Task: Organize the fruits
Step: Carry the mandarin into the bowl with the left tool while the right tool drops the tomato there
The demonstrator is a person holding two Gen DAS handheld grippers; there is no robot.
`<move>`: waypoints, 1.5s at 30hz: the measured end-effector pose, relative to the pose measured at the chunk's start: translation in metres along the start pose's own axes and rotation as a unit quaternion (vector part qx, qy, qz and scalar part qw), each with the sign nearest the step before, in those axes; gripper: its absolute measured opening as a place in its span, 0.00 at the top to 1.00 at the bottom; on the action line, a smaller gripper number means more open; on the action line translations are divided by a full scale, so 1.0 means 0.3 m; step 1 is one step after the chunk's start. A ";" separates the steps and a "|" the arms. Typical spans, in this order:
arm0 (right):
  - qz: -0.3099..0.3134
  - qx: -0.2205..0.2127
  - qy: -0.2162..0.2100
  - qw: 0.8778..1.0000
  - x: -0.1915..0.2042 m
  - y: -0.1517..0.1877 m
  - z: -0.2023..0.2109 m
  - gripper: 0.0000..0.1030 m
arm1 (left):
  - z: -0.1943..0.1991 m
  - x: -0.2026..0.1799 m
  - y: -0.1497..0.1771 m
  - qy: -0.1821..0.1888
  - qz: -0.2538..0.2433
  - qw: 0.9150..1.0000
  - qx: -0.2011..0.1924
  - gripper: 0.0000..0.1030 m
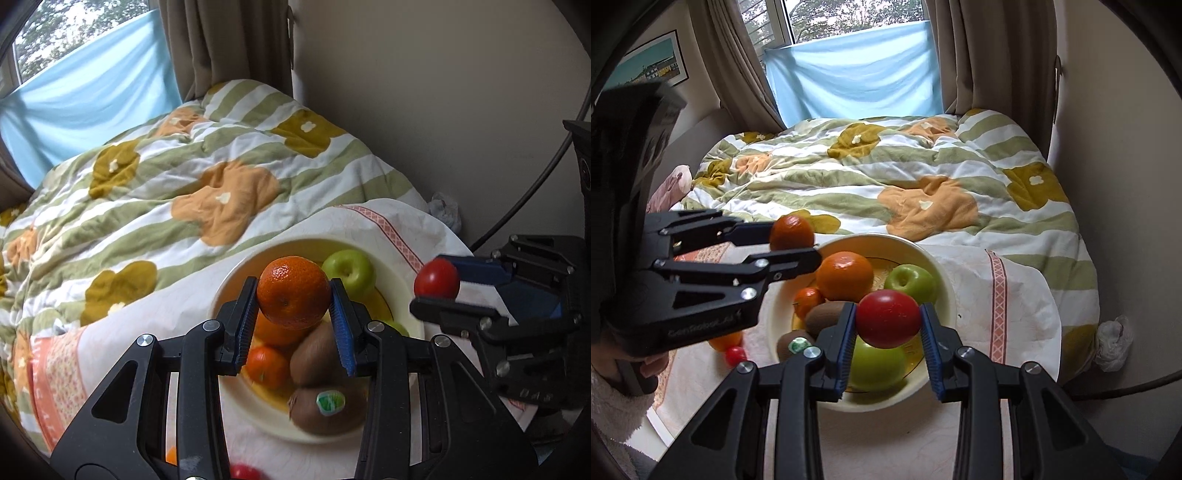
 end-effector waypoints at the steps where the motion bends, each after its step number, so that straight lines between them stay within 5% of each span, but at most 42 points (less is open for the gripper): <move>1: -0.001 0.003 -0.003 1.000 -0.012 -0.002 -0.012 0.69 | -0.023 -0.001 -0.010 0.001 0.000 1.000 0.004 0.60; 14: -0.022 0.024 -0.026 0.999 -0.108 0.024 -0.091 0.69 | -0.227 -0.012 -0.056 0.008 0.003 0.998 0.059 0.58; 15: -0.024 0.024 -0.027 0.999 -0.112 0.027 -0.092 0.69 | -0.226 -0.010 -0.054 0.006 0.004 0.998 0.060 0.53; 17: -0.026 0.024 -0.028 0.999 -0.114 0.029 -0.091 0.69 | -0.214 -0.004 -0.052 0.000 0.010 0.999 0.052 0.10; 19: -0.026 0.023 -0.029 0.999 -0.114 0.031 -0.086 0.69 | -0.183 0.007 -0.051 -0.004 0.019 0.999 0.034 0.00; 33: -0.013 0.011 -0.025 1.000 -0.087 -0.005 -0.029 0.69 | 0.032 0.095 0.042 -0.036 0.067 0.997 0.019 0.00; 45: 0.000 0.053 -0.052 0.997 -0.003 0.002 -0.135 0.69 | 0.143 0.177 0.189 -0.064 0.117 0.991 0.026 0.00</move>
Point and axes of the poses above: each gripper's, at about its wrist camera, not at the fingertips, and z roughly against the way its jaws point, x to its left, y to its underside, the point moved 5 cm from there along -z, roughly the way its jaws point, and after that the axes turned 11 degrees about -z, right-handed, at the moved point
